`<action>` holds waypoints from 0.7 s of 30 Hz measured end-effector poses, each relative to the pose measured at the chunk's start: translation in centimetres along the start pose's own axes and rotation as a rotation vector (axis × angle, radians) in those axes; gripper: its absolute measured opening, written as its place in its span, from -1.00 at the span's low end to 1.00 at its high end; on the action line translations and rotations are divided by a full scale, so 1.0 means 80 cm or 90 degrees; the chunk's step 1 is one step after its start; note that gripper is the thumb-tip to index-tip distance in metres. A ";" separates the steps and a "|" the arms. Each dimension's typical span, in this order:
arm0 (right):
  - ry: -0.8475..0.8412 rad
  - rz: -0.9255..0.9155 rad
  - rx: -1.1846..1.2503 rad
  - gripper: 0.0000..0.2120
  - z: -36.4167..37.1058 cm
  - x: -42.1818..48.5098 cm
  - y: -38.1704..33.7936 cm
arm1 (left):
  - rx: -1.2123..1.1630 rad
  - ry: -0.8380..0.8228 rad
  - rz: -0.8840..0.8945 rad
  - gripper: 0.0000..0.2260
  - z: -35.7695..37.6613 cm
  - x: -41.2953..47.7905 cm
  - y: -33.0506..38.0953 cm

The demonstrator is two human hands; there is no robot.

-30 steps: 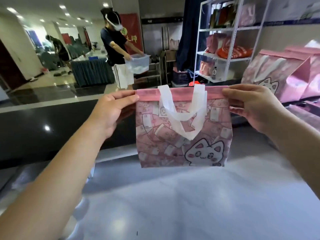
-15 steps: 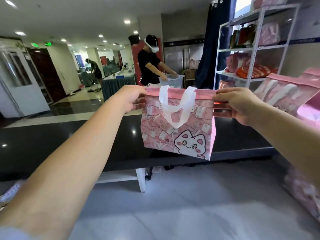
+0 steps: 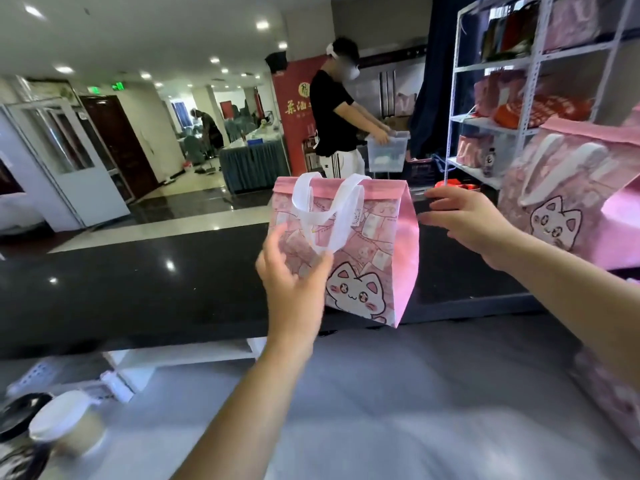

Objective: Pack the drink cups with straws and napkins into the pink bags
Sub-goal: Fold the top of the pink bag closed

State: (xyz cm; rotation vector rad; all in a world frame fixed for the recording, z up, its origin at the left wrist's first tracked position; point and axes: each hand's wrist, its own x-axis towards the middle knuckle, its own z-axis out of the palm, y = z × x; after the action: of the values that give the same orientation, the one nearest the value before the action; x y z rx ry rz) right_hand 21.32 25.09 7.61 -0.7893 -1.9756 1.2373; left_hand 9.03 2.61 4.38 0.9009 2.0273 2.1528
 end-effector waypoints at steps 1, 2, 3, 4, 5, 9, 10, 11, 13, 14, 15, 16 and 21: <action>-0.028 -0.009 -0.012 -0.59 0.006 0.008 0.010 | 0.000 -0.009 -0.007 -0.34 0.016 -0.028 -0.016; -0.047 -0.024 -0.009 -0.64 0.013 0.015 0.018 | 0.011 -0.028 -0.015 -0.24 0.033 -0.050 -0.030; -0.055 -0.042 -0.004 -0.71 0.020 0.020 0.025 | 0.019 -0.043 -0.029 -0.15 0.051 -0.066 -0.039; -0.047 -0.062 -0.006 -0.76 0.026 0.024 0.032 | 0.015 -0.051 -0.044 -0.09 0.067 -0.075 -0.044; -0.026 -0.081 -0.010 -0.79 0.031 0.029 0.040 | 0.001 -0.060 -0.057 -0.05 0.080 -0.078 -0.046; 0.064 -0.109 -0.019 -0.83 0.034 0.034 0.061 | -0.012 -0.058 -0.051 -0.02 0.105 -0.064 -0.054; 0.086 -0.121 -0.035 -0.84 0.031 0.031 0.065 | -0.007 -0.057 -0.036 -0.04 0.106 -0.060 -0.056; 0.109 -0.138 -0.059 -0.83 0.028 0.025 0.069 | 0.000 -0.058 -0.022 -0.07 0.106 -0.055 -0.058; 0.154 -0.167 -0.105 -0.83 0.017 0.010 0.074 | 0.011 -0.069 0.005 -0.10 0.107 -0.045 -0.064; 0.177 -0.173 -0.120 -0.83 0.009 0.003 0.079 | 0.017 -0.080 0.012 -0.10 0.110 -0.040 -0.068; 0.202 -0.175 -0.133 -0.83 -0.001 -0.005 0.083 | 0.021 -0.096 0.012 -0.11 0.114 -0.035 -0.071; 0.227 -0.176 -0.149 -0.83 -0.012 -0.012 0.087 | 0.020 -0.118 0.007 -0.13 0.120 -0.030 -0.073; 0.328 -0.158 -0.204 -0.83 -0.073 -0.034 0.104 | -0.007 -0.250 0.039 -0.22 0.176 -0.009 -0.076</action>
State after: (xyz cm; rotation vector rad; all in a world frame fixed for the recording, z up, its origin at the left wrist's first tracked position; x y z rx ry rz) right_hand 28.77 29.05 1.24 -0.8788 -1.7833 0.5098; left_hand 13.75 15.81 -1.92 1.2802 1.8133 1.8284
